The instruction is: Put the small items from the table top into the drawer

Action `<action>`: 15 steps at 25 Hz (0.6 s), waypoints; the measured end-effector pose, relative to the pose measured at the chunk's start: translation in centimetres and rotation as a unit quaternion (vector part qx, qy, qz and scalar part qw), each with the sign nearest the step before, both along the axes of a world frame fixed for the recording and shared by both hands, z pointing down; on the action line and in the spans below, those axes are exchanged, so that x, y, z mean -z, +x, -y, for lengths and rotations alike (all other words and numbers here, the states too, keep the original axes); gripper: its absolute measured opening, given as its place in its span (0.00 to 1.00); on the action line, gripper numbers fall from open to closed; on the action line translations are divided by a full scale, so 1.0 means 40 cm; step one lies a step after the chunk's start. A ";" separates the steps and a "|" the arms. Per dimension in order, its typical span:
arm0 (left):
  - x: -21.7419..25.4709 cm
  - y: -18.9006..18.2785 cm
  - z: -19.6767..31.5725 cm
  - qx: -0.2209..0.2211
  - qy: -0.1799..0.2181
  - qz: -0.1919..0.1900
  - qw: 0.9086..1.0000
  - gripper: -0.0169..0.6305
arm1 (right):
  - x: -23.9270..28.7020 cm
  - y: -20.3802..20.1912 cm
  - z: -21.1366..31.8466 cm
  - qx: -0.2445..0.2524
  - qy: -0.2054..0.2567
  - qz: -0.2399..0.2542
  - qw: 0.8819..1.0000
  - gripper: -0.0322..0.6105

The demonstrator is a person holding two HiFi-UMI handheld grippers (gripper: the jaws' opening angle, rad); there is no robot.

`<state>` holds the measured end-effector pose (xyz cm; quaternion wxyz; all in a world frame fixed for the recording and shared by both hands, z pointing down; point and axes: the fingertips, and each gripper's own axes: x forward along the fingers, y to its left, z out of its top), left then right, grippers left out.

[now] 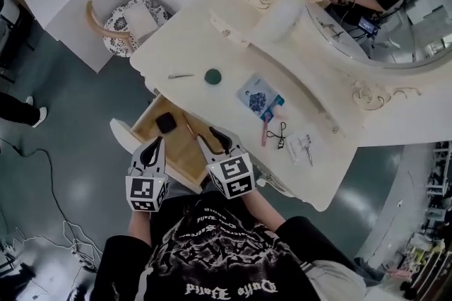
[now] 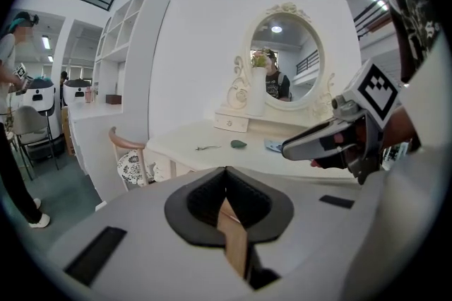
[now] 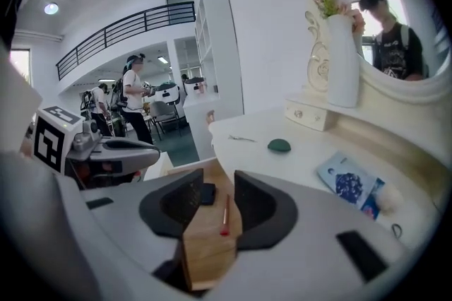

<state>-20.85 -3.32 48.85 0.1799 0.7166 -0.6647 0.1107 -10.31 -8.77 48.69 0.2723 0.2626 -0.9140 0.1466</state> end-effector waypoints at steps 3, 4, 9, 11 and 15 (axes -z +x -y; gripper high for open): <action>0.007 0.022 0.012 -0.011 0.004 0.001 1.000 0.05 | 0.004 0.034 0.006 -0.015 0.006 0.002 1.000 0.27; 0.008 0.030 0.017 -0.015 0.006 0.001 1.000 0.05 | 0.003 0.047 0.010 -0.020 0.006 0.002 1.000 0.26; 0.017 0.063 0.032 -0.036 0.009 0.001 0.999 0.05 | 0.004 0.099 0.015 -0.043 0.005 0.001 0.999 0.25; 0.024 0.073 0.040 -0.040 0.012 0.001 0.999 0.05 | 0.005 0.118 0.018 -0.051 0.008 0.000 0.999 0.24; 0.033 0.093 0.047 -0.045 0.016 0.000 0.999 0.05 | 0.003 0.150 0.019 -0.062 0.011 0.001 0.998 0.23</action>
